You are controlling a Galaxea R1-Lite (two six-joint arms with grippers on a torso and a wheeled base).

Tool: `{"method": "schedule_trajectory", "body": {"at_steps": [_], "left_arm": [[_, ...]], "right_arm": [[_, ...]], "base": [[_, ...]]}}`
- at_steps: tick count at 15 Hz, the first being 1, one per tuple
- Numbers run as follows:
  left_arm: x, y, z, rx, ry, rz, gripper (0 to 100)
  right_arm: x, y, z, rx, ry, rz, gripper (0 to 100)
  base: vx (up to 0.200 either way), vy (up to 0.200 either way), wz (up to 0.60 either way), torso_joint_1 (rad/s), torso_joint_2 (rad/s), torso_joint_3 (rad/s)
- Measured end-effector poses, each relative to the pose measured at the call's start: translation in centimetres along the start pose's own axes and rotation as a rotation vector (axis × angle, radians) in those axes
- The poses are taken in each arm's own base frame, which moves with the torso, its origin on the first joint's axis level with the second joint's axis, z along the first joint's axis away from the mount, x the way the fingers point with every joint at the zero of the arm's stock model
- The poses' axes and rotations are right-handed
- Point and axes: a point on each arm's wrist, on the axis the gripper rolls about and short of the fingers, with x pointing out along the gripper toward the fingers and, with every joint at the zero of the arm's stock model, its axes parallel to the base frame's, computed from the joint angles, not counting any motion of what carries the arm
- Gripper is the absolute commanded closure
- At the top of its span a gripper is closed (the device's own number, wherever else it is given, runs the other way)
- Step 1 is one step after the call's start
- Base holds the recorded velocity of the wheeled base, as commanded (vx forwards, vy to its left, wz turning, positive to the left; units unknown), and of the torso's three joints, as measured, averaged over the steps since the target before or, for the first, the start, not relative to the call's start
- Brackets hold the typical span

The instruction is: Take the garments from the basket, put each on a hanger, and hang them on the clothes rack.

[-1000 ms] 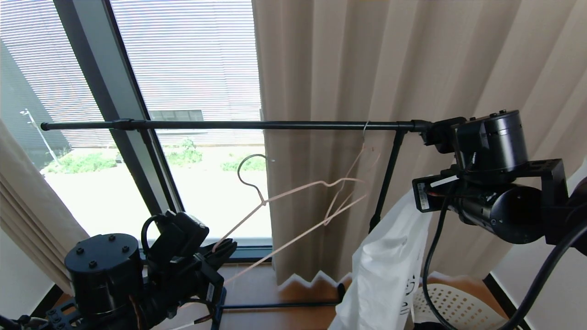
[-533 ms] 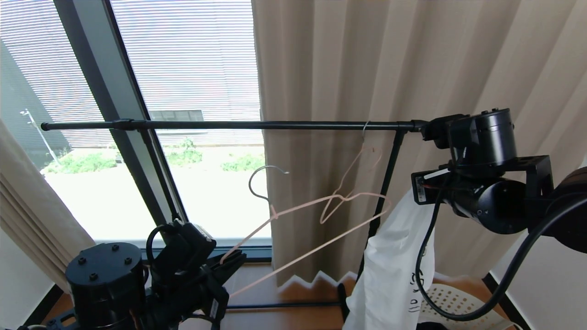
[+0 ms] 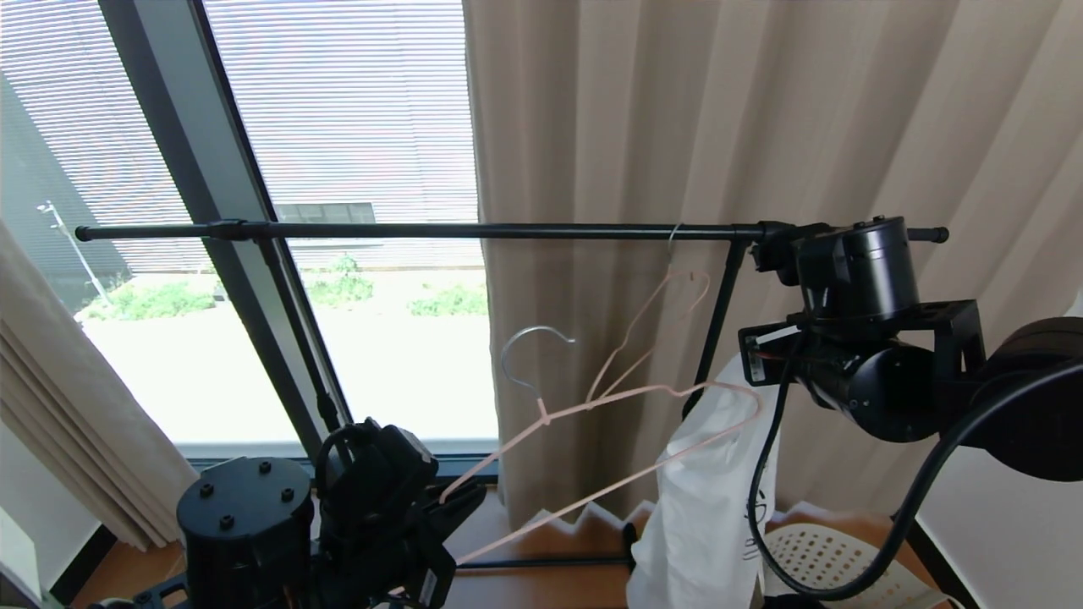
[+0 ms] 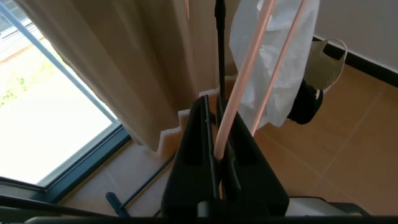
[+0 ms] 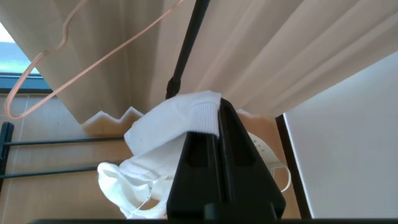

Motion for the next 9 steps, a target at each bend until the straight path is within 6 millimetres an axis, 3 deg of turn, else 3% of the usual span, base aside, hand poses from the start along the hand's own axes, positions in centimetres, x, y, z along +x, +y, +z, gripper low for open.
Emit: {"method": "schedule_trajectory", "body": {"at_steps": [9], "left_arm": [[1.5, 0.1, 0.1, -0.034, 0.001, 0.078, 100]], "right_arm": [[-1.1, 1.3, -0.8, -0.033, -0.004, 0.017, 100]], "base": [[0.0, 0.0, 0.0, 0.0, 0.0, 0.0]]}}
